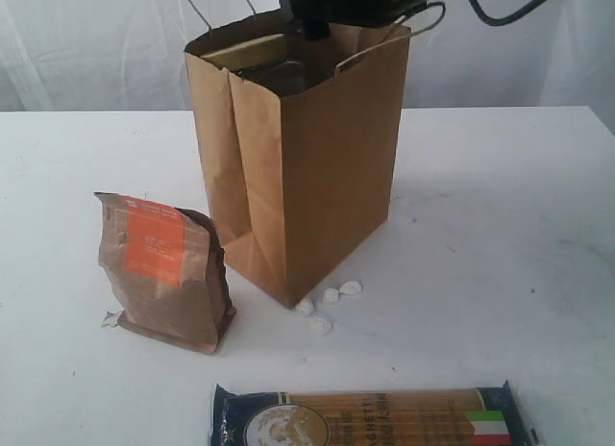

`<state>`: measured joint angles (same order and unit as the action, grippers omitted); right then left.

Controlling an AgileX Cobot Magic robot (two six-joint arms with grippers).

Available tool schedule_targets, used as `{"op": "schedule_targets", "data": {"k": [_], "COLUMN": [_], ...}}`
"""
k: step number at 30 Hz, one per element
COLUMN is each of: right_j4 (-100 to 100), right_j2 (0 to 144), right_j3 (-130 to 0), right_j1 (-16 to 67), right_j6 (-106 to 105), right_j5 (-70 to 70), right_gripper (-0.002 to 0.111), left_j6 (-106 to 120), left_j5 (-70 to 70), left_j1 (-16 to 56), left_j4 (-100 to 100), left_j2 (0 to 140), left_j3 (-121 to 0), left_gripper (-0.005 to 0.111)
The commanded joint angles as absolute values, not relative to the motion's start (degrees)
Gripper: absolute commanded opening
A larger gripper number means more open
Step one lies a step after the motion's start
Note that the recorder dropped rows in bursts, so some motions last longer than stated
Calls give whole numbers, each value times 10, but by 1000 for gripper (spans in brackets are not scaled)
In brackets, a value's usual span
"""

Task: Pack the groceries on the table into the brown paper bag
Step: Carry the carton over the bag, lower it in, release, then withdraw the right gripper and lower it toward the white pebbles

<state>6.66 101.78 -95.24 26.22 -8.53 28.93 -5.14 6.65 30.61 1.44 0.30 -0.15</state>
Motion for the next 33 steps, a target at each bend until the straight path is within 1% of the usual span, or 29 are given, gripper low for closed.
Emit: {"op": "schedule_targets", "data": {"k": [1, 7, 11, 24, 33], "right_j4": [62, 51, 40, 12, 5], "right_j2": [997, 959, 917, 725, 571], "right_j3": [-955, -951, -925, -769, -684], "right_j1": [262, 262, 262, 211, 199], "right_j6": [-90, -89, -89, -89, -86], "right_j5": [292, 307, 307, 280, 309], "right_gripper": [77, 76, 76, 76, 76], "left_j6": [-51, -51, -51, -51, -51], "left_j5": [67, 67, 67, 67, 67], "left_j1": [303, 303, 303, 303, 303], "left_j4": [17, 17, 17, 17, 17], "left_j2": [0, 0, 0, 0, 0], "left_j3": [0, 0, 0, 0, 0], "left_gripper": [0, 0, 0, 0, 0]}}
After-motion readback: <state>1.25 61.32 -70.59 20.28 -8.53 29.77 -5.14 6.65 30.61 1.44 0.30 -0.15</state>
